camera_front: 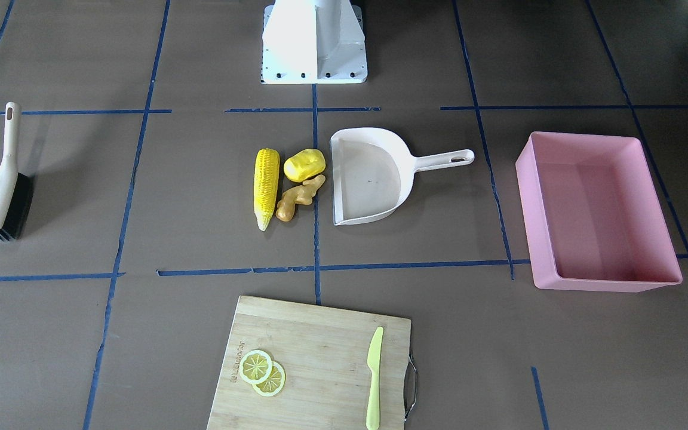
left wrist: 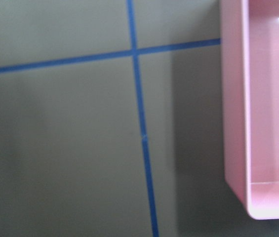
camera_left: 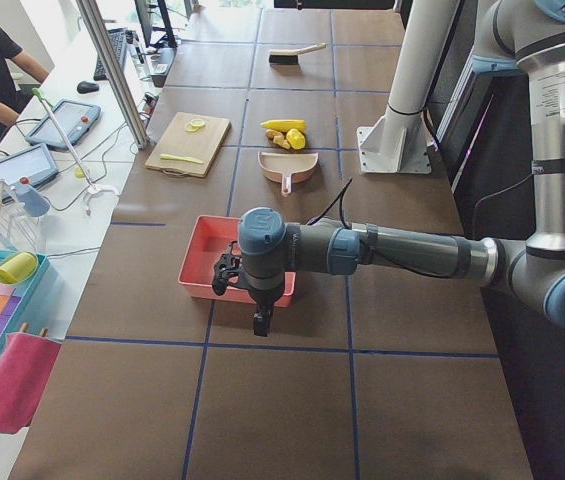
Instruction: Sweep and dump trash into bin
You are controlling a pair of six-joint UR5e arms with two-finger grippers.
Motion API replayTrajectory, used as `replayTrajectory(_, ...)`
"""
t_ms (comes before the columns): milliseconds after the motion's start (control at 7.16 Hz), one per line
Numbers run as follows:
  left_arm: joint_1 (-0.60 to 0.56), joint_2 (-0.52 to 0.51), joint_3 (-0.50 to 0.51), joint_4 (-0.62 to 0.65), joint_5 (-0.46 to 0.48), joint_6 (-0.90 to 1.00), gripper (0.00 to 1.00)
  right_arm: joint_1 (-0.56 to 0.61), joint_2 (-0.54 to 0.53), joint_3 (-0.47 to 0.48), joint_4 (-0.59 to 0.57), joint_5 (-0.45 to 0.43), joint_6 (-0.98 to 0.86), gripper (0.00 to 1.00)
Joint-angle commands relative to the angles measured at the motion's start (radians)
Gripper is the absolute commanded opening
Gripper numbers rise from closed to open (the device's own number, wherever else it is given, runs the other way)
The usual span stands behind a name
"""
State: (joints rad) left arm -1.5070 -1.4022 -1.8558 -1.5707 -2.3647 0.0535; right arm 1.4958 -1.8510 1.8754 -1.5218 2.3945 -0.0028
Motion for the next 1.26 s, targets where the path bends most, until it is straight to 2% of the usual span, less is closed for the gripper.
replayTrajectory(0, 0.095, -0.001, -0.002, -0.194, -0.073, 0.002, 1.00, -0.028, -0.007, 0.004, 0.096, 0.040, 0.105, 0.98)
replayTrajectory(140, 0.138, -0.008, 0.000, -0.300, -0.073, -0.001, 1.00, -0.095, -0.007, 0.001, 0.200, 0.023, 0.260, 0.97)
replayTrajectory(279, 0.181, -0.056, 0.003, -0.396, -0.064, -0.004, 1.00, -0.151, -0.016, 0.001, 0.288, 0.012, 0.361, 0.96)
replayTrajectory(559, 0.273, -0.130, -0.002, -0.407, -0.062, -0.012, 1.00, -0.256, -0.037, 0.001, 0.432, -0.065, 0.572, 0.95)
replayTrajectory(838, 0.412, -0.199, -0.051, -0.405, -0.045, -0.027, 1.00, -0.311, -0.048, 0.020, 0.459, -0.089, 0.671, 0.94)
replayTrajectory(1117, 0.526, -0.286, -0.080, -0.399, -0.019, -0.020, 1.00, -0.423, -0.080, 0.056, 0.459, -0.092, 0.812, 0.91)
